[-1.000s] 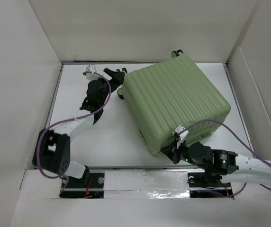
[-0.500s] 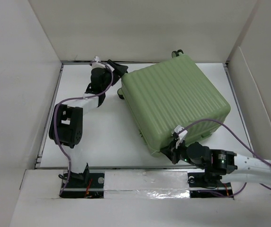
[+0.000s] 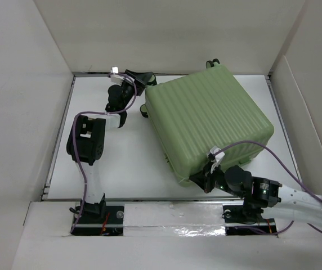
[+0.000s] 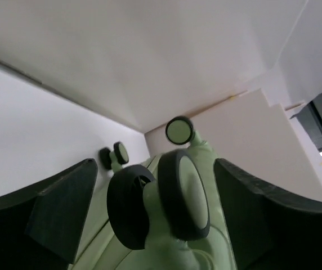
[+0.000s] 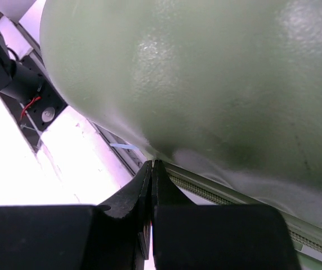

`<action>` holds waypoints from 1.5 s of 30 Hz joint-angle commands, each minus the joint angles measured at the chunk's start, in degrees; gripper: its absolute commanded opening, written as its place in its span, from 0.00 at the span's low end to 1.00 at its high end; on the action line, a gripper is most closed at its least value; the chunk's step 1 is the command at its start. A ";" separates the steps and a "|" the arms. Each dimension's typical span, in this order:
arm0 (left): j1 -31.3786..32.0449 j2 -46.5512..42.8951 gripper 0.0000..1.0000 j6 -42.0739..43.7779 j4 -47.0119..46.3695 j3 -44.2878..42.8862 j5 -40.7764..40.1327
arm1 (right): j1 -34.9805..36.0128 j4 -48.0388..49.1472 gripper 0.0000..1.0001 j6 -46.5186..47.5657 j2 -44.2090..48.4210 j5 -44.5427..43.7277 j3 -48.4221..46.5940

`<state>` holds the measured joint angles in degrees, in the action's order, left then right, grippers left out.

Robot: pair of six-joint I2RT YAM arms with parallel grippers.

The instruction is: Pack the luggage

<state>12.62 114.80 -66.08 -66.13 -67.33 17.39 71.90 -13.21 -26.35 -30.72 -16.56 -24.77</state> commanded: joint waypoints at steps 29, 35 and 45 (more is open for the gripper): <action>3.90 10.61 0.46 1.22 12.35 -18.80 7.93 | -2.90 10.40 0.00 0.07 -1.97 1.62 1.31; 1.10 8.60 0.00 -0.10 4.09 -12.05 5.04 | -4.74 8.73 0.00 0.86 -1.19 -0.67 1.13; -9.36 -16.51 0.00 5.26 -10.23 24.68 -3.58 | -25.73 17.76 0.00 11.05 -6.70 17.74 -0.27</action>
<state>5.61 105.89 -63.64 -69.28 -51.18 13.39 54.65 -8.29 -22.70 -32.73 4.03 -22.83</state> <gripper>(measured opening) 0.622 0.022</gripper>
